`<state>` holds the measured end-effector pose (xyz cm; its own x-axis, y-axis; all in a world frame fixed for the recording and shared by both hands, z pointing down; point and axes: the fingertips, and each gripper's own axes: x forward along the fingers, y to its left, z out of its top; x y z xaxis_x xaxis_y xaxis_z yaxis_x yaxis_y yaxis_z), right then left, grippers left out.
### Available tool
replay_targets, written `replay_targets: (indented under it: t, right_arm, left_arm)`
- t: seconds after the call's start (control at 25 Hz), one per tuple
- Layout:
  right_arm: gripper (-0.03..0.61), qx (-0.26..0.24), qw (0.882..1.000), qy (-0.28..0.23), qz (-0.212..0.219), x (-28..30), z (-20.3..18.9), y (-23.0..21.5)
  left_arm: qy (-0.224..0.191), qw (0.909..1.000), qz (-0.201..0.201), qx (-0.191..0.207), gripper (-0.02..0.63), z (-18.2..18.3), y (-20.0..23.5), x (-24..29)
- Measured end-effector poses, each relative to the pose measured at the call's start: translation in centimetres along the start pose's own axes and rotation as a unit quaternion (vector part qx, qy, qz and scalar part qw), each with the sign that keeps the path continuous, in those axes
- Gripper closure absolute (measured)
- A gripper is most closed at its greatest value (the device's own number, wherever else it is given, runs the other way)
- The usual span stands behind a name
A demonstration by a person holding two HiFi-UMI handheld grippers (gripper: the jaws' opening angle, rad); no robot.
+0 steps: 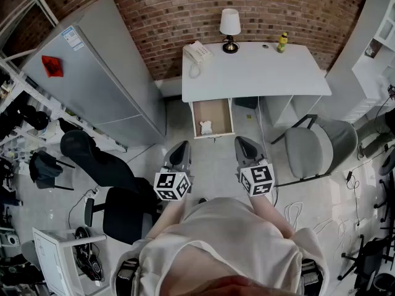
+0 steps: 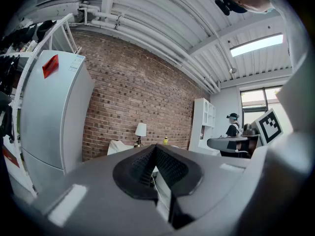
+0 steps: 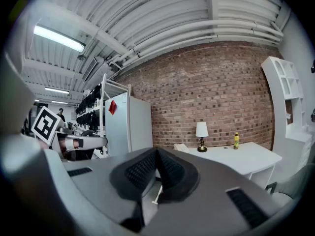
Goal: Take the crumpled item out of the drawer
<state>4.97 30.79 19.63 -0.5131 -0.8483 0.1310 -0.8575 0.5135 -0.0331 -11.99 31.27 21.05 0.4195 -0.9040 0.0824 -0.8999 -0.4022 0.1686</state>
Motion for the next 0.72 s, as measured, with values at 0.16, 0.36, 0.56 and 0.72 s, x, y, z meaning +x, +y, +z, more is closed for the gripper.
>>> replay_targets:
  t: [0.16, 0.36, 0.56, 0.72]
  right_arm:
    - [0.572, 0.002, 1.000, -0.001, 0.001, 0.2, 0.0, -0.1]
    - [0.572, 0.001, 1.000, 0.001, 0.006, 0.0, -0.2, -0.8]
    - [0.572, 0.006, 1.000, 0.004, 0.009, -0.3, -0.5, -1.5]
    - [0.572, 0.011, 1.000, 0.006, 0.007, -0.8, -0.8, -2.7]
  left_arm:
    - [0.002, 1.0000, -0.002, -0.001, 0.604, -0.1, -0.3, 0.4]
    - [0.005, 1.0000, 0.001, -0.002, 0.604, -0.5, -1.1, 0.7]
    - [0.005, 1.0000, 0.008, 0.000, 0.604, -0.6, -1.7, 0.8]
    - [0.010, 0.9999, 0.011, 0.002, 0.604, -1.0, -3.0, 1.2]
